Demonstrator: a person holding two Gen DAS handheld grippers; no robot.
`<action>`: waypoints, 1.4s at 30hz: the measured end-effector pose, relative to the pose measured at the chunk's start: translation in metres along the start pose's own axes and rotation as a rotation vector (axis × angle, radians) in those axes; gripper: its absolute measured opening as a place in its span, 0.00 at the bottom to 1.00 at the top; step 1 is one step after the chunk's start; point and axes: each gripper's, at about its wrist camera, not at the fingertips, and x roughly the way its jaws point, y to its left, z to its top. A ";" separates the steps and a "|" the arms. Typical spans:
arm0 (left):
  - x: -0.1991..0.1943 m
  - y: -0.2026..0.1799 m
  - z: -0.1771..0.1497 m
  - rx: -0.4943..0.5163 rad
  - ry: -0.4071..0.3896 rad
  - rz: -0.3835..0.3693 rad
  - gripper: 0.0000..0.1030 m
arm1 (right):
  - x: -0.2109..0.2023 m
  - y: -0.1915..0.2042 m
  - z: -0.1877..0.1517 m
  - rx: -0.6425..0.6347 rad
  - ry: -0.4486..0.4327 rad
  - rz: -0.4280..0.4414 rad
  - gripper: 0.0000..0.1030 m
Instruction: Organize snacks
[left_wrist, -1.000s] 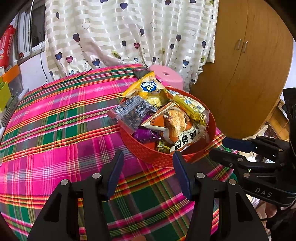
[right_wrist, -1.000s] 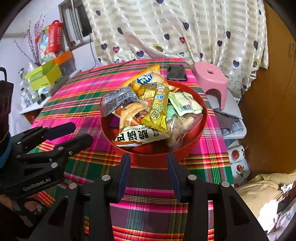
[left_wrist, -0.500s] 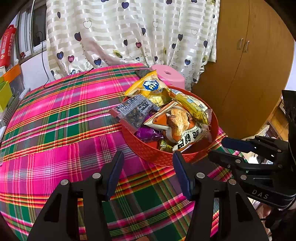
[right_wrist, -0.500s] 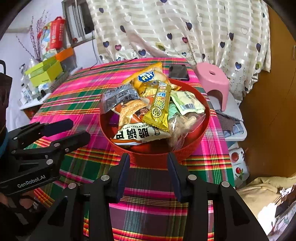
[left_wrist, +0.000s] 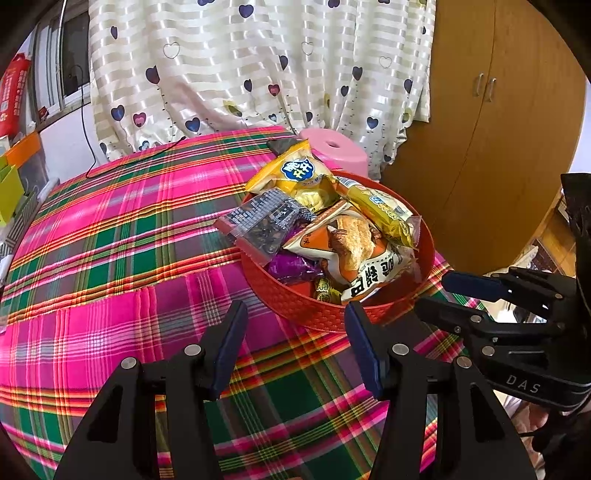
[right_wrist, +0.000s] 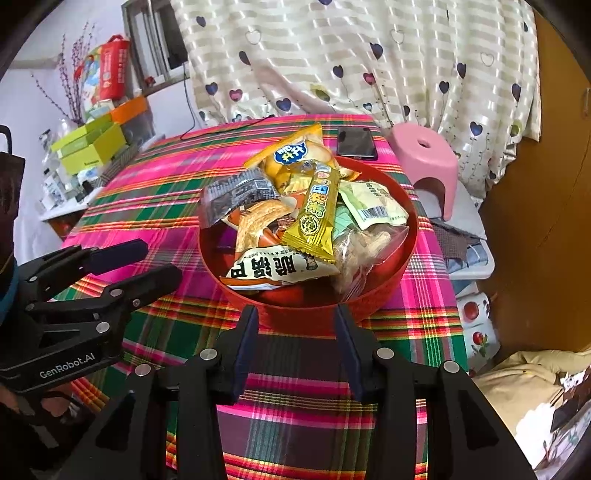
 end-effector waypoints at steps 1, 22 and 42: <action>0.000 0.000 0.000 0.000 0.000 0.002 0.54 | 0.000 0.000 0.000 -0.001 0.002 0.000 0.40; 0.000 -0.001 0.000 0.000 0.002 0.001 0.54 | 0.001 0.006 0.000 -0.001 0.009 0.018 0.40; 0.002 -0.002 -0.001 -0.002 0.005 -0.001 0.54 | 0.002 0.003 0.000 0.006 0.018 0.018 0.41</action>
